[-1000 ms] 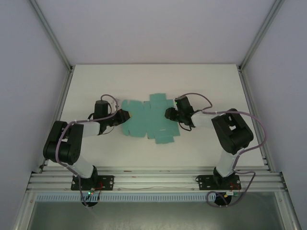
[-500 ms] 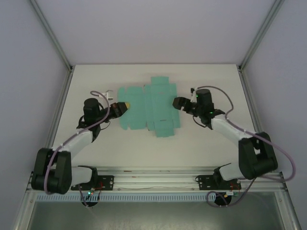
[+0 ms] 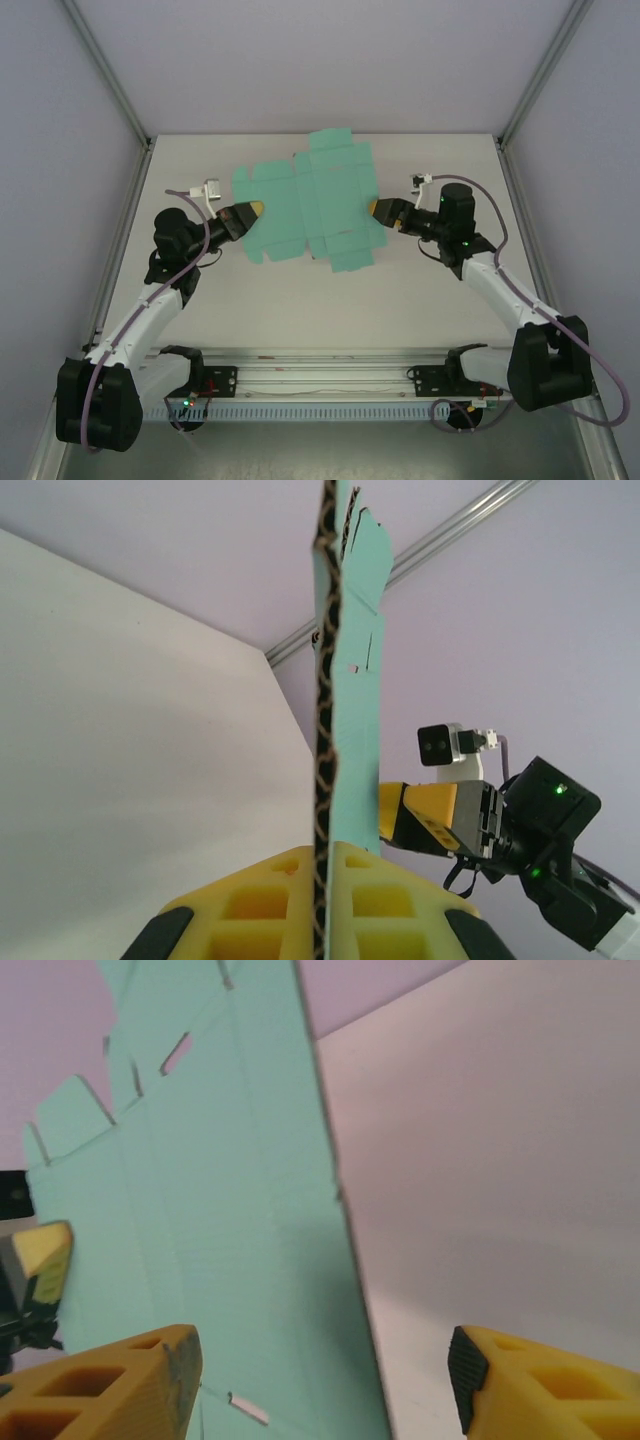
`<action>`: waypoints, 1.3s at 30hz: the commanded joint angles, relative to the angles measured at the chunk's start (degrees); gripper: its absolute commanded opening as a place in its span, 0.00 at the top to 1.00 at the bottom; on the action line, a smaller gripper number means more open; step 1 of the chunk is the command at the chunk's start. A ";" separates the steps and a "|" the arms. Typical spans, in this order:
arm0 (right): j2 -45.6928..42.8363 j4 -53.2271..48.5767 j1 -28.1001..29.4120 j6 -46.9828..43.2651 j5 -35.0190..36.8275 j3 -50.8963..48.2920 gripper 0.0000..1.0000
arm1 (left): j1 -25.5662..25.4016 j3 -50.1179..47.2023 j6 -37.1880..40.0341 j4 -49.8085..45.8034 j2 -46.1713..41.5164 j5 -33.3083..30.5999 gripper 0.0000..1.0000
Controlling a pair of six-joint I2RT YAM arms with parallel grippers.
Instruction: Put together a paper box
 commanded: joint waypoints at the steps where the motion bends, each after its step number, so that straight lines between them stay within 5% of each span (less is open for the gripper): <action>1: -1.72 1.67 -0.20 -1.16 -3.08 -0.32 0.40 | 0.30 0.30 -3.01 5.12 -1.71 0.62 1.00; 7: -1.95 1.84 -0.20 -2.27 -3.64 0.00 0.55 | 0.30 0.06 -3.32 5.67 -3.02 0.89 1.00; 13: -2.15 4.08 -0.19 -3.09 -4.45 0.02 0.95 | 0.29 -0.16 -0.92 1.51 -4.54 -0.73 1.00; 15: -2.25 3.65 -0.20 -3.98 -4.39 0.18 1.00 | 0.26 -0.22 0.37 -0.95 -5.15 -1.71 1.00; 16: -2.29 2.92 -0.16 -5.10 -4.34 0.37 1.00 | 0.27 -0.24 1.13 -2.74 -5.56 -2.57 0.87; 18: -1.95 0.67 -0.13 -7.61 -4.12 0.83 1.00 | 0.30 0.23 4.53 -10.47 -6.85 -6.97 0.18; 19: -1.73 -0.92 -0.11 -9.13 -3.40 1.09 1.00 | 0.25 0.69 6.61 -15.37 -7.63 -10.42 0.00; 24: 3.07 -6.04 0.03 -17.07 -1.69 1.74 1.00 | 0.30 2.02 14.36 -37.00 -10.11 -33.66 0.00; 27: 7.45 -8.59 0.82 -22.26 1.20 2.45 1.00 | 0.28 2.41 15.22 -42.72 -9.92 -40.86 0.00; 32: 14.70 -15.12 4.35 -34.51 11.26 6.30 1.00 | 0.30 2.21 16.16 -40.22 -8.33 -37.07 0.00; 39: 17.86 -12.42 14.80 -50.70 40.75 8.23 1.00 | 0.28 2.84 18.19 -37.25 -3.07 -31.57 0.00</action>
